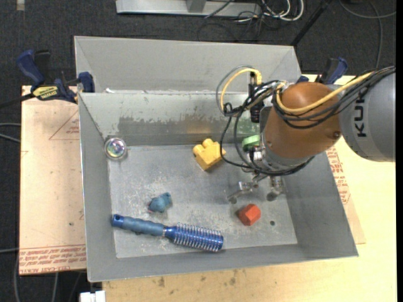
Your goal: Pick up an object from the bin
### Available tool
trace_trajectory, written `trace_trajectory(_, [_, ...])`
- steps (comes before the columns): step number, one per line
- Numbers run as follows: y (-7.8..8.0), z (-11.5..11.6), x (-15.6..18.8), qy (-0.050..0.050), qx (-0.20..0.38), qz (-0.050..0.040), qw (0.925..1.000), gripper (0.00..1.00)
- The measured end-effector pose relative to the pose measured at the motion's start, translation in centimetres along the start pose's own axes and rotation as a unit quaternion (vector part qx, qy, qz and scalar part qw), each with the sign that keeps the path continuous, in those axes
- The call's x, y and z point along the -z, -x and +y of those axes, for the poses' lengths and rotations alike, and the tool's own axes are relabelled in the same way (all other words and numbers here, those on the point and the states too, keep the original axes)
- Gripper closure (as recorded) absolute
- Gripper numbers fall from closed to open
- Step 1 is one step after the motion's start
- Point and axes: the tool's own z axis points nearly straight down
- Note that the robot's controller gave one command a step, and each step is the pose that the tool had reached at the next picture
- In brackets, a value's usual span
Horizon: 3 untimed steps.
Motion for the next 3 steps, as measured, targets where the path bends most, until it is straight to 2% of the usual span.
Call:
trace_trajectory(1, [0.5, 3.5, -1.3, 0.005, 0.025, -0.0002, 0.9997, 0.0])
trace_trajectory(2, [0.4, 3.4, -1.2, 0.003, 0.023, 0.0002, 0.9997, 1.0])
trace_trajectory(3, [0.1, 3.7, 21.7, -0.003, -0.013, 0.0009, 0.9999, 1.0])
